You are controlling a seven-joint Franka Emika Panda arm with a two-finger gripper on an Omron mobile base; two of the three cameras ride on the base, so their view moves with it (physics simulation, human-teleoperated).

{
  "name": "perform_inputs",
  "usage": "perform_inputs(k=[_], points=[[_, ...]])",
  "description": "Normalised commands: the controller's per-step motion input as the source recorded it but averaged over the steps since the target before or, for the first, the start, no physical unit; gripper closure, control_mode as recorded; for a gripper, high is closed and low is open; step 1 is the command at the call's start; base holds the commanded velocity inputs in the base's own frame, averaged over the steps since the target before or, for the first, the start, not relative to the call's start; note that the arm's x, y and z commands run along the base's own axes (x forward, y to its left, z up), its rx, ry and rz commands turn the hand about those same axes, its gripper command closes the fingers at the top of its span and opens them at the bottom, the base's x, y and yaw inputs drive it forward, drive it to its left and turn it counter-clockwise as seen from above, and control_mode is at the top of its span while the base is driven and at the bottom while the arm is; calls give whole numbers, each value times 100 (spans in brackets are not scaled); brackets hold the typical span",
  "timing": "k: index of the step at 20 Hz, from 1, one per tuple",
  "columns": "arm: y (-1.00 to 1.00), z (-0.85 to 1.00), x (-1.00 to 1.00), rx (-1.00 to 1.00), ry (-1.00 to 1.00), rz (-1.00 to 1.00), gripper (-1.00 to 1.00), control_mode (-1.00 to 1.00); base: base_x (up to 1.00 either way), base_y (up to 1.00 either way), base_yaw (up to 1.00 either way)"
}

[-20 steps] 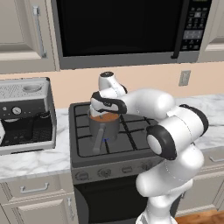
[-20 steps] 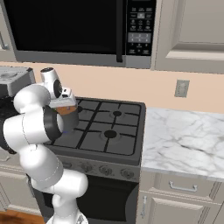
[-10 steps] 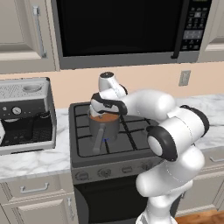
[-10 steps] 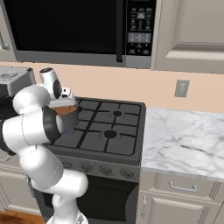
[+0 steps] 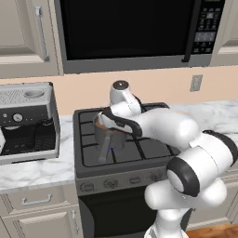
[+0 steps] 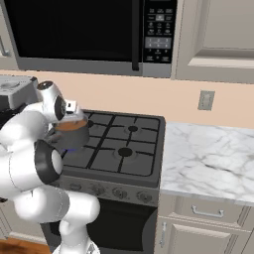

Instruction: Pick up the sugar cube(s) and place them in the saucepan with hot chocolate.

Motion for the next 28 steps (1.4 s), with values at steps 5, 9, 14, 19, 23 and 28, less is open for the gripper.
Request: perform_inputs(k=[5, 9, 14, 19, 23, 28], points=[[-16, 29, -52, 12, -30, -5, -100, -100, 0, 0, 0], [-32, 78, -70, 16, -9, -9, -100, -100, 0, 0, 0], [-28, 62, -77, 12, 1, -18, -100, -100, 0, 0, 0], [-47, 43, -55, 5, 7, -17, -100, -100, 0, 0, 0], [-34, 22, -34, 0, 10, -9, -100, -100, 0, 0, 0], [-45, 6, -18, 0, 13, -1, -100, -100, 0, 0, 0]])
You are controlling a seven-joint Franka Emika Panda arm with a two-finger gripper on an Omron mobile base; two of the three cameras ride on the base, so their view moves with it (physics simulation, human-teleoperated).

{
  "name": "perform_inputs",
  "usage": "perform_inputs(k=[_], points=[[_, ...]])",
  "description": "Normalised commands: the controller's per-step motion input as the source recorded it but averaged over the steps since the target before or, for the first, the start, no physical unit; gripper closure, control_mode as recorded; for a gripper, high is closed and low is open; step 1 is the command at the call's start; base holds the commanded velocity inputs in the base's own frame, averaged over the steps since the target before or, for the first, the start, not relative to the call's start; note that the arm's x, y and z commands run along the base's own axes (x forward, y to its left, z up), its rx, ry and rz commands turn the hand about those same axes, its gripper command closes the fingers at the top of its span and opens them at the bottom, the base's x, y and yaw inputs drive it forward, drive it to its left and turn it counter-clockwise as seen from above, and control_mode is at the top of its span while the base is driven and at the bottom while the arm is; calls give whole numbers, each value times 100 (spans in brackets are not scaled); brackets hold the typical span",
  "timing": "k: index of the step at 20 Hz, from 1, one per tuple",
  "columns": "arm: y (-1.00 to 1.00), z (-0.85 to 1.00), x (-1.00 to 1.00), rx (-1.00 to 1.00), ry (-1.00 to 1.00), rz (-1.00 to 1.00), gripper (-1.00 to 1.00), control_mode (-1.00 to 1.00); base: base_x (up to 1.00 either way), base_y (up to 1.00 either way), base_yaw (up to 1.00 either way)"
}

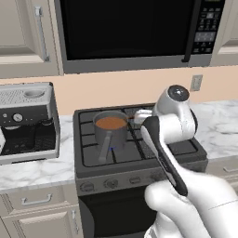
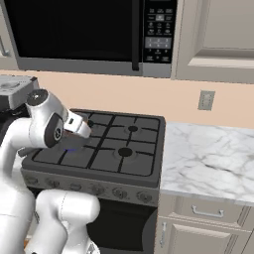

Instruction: Pick up the sugar cube(s) and place them in the saucepan with hot chocolate.

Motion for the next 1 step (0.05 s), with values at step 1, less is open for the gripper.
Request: perform_inputs(k=[1], points=[[-51, 0, 0, 0, 23, 0, -100, -100, 0, 0, 0]])
